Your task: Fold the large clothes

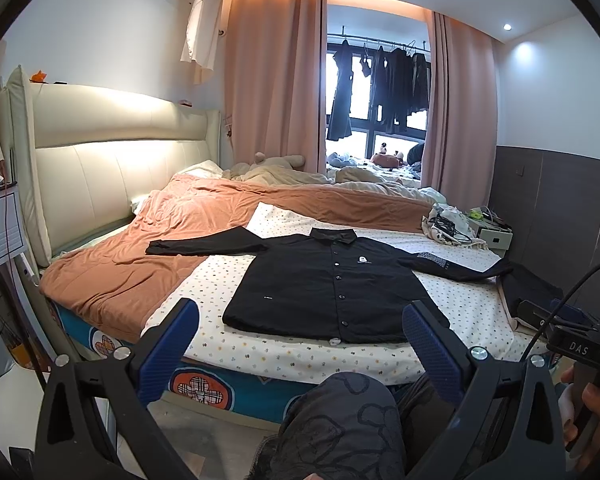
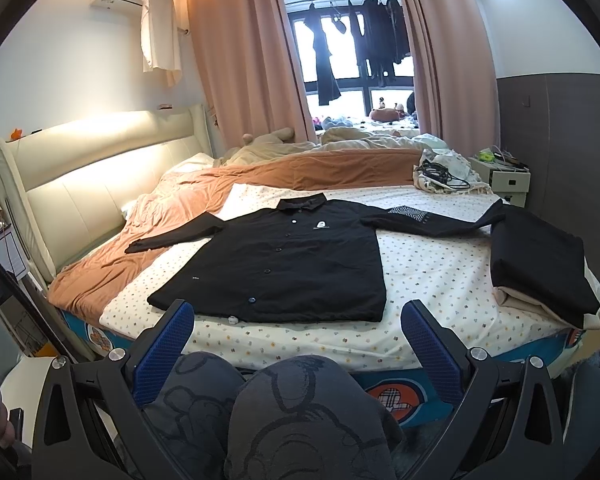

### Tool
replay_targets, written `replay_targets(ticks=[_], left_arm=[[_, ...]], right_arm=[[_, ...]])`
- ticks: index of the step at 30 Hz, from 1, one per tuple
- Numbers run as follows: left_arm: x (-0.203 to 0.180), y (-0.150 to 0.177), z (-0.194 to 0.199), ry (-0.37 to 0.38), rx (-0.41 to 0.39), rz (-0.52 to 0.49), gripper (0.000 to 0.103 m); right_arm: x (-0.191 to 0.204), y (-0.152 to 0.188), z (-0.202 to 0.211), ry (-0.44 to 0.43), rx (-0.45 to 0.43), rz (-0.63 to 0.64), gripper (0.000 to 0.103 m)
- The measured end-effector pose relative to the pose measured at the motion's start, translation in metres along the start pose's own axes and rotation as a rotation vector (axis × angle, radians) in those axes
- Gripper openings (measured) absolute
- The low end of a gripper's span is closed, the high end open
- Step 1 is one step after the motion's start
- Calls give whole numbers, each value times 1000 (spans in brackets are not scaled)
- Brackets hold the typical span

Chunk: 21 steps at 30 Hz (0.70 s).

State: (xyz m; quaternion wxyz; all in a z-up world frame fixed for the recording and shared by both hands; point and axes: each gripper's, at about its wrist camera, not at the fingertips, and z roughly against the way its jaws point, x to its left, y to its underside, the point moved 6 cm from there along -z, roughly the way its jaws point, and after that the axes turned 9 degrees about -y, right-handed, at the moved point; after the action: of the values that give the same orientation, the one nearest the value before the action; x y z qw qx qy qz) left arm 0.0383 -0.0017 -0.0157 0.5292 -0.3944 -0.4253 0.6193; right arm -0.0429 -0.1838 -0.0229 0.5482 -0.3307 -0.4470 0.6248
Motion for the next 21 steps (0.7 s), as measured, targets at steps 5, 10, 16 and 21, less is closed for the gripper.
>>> replay_targets(ticks=[5, 10, 16, 21], left_arm=[[-1, 1, 1, -4, 1, -3, 103], [0, -1, 2, -8, -8, 3, 103], [2, -1, -8, -11, 11, 8, 103], [4, -2, -18, -18, 24, 11, 103]], right_arm=[[2, 0, 0, -3, 0, 0, 103], [3, 0, -3, -9, 8, 0, 103], [1, -2, -8, -9, 14, -2, 103], [1, -3, -20, -10, 30, -8, 103]])
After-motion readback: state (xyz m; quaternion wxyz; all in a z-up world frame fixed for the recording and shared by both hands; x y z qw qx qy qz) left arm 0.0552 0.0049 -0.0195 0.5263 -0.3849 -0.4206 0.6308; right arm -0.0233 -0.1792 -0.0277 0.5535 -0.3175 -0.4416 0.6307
